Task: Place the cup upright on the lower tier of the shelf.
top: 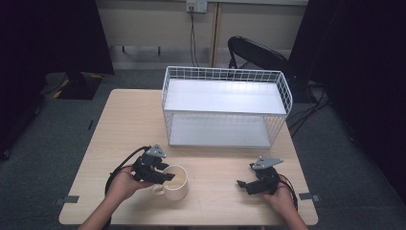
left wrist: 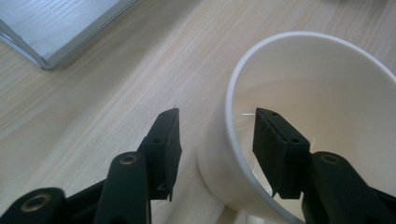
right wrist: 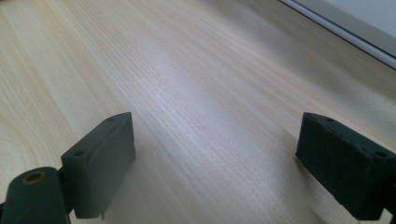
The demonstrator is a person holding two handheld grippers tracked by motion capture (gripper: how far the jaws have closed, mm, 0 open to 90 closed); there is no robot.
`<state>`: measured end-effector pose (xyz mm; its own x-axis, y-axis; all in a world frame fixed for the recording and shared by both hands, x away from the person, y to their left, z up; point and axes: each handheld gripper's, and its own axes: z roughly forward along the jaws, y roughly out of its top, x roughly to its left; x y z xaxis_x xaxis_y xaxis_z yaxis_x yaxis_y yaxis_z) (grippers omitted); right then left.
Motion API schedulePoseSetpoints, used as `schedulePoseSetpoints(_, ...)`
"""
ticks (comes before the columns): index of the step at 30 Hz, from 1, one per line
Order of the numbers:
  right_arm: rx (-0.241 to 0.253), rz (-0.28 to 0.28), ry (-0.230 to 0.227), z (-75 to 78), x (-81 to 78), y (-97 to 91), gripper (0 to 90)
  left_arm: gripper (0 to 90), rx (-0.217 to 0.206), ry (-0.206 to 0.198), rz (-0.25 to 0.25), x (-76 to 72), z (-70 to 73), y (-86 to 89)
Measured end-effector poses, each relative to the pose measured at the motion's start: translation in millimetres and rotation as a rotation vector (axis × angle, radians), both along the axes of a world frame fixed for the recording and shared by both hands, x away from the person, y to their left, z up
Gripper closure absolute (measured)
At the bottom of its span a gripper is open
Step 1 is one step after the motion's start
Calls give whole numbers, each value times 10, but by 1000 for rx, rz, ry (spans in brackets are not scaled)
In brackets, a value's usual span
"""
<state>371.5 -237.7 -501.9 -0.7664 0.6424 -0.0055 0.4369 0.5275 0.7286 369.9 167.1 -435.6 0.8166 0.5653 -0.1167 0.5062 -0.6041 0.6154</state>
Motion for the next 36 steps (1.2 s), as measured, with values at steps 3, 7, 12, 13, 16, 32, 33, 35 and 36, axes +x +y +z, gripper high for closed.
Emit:
schedulePoseSetpoints(3, 0, 0, 0, 0, 0, 0, 108, 595, 30, 8, -11, 4, -32, -37)
schedulePoseSetpoints(7, 0, 0, 0, 0, 0, 0, 108, 654, 36, 16, -2, 10, -55, -48)
schedulePoseSetpoints(12, 0, 0, 0, 0, -1, 0, 108, 777, 72, -10, 2, 6, -29, -62)
schedulePoseSetpoints(13, 0, 0, 0, 0, -1, 0, 108, 788, 80, -18, -1, 1, -28, -68)
schedulePoseSetpoints(16, 0, 0, 0, 0, -1, 0, 108, 818, 57, -7, 11, 7, -29, -51)
schedulePoseSetpoints(32, 0, 0, 0, 0, -1, 0, 108, 831, 27, -92, 95, 49, 57, -140)
schedulePoseSetpoints(33, 0, 0, 0, 0, -1, 0, 108, 832, 26, -92, 101, 59, 49, -154)
schedulePoseSetpoints(35, 0, 0, 0, 0, -1, 0, 108, 832, 27, -86, 115, 85, 32, -179)
schedulePoseSetpoints(36, 0, 1, 0, 0, -1, 0, 108, 832, 28, -87, 116, 97, 30, -188)
